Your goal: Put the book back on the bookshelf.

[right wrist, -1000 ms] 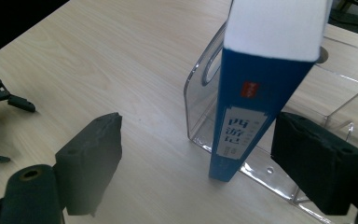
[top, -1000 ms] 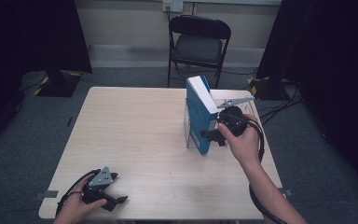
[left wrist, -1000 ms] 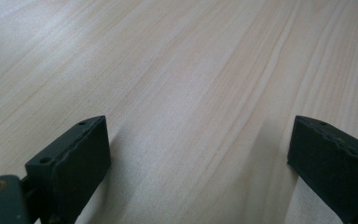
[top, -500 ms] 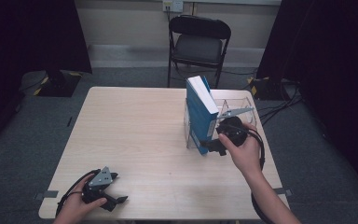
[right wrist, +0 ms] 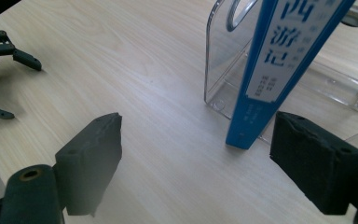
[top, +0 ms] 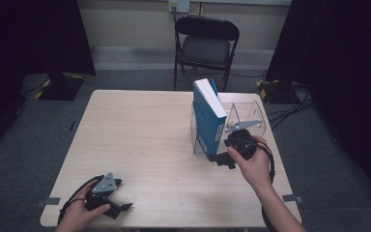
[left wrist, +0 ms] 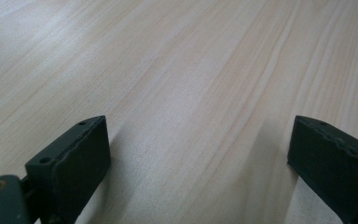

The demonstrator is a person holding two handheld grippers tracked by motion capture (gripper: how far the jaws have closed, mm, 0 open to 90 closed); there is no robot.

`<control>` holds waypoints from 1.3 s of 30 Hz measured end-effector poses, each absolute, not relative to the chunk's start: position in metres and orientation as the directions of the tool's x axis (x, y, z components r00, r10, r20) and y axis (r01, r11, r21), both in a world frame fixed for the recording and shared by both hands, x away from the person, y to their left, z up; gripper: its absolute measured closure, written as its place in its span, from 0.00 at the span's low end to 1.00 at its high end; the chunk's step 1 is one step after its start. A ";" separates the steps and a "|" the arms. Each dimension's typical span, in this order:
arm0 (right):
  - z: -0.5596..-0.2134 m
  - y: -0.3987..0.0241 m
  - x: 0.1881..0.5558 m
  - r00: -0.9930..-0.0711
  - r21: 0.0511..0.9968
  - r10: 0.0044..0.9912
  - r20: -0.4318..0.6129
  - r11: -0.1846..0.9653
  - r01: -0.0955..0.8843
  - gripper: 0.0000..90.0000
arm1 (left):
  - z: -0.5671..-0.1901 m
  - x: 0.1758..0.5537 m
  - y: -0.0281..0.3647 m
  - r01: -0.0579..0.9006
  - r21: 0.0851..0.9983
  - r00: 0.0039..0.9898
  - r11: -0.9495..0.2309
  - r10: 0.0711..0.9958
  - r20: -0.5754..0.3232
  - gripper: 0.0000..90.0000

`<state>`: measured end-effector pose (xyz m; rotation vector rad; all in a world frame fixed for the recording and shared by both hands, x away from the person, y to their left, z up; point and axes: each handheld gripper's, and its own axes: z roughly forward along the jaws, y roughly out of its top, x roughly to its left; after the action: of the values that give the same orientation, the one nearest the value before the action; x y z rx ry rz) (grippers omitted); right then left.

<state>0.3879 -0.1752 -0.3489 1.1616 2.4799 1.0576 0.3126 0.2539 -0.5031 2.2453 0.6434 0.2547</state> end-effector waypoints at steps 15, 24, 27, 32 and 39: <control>-0.370 -0.182 0.381 -0.677 0.671 0.726 0.120 0.443 0.595 0.18 | -0.503 0.313 0.254 0.369 0.731 0.852 -0.574 0.523 -0.018 0.06; -0.384 -0.187 0.379 -0.673 0.662 0.727 0.138 0.438 0.608 0.18 | -0.503 0.313 0.254 0.369 0.731 0.852 -0.574 0.523 -0.018 0.06; -0.387 -0.188 0.378 -0.668 0.658 0.730 0.142 0.435 0.615 0.18 | -0.503 0.313 0.254 0.369 0.731 0.852 -0.574 0.523 -0.019 0.06; -0.392 -0.191 0.377 -0.666 0.655 0.732 0.144 0.434 0.619 0.18 | -0.503 0.313 0.254 0.368 0.731 0.852 -0.574 0.523 -0.018 0.06; -0.401 -0.198 0.375 -0.657 0.649 0.740 0.146 0.430 0.628 0.18 | -0.503 0.313 0.254 0.369 0.731 0.852 -0.574 0.523 -0.019 0.06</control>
<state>0.3754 -0.1979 -0.4011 1.2148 2.5163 1.0358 0.3125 0.2539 -0.5031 2.2446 0.6444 0.2552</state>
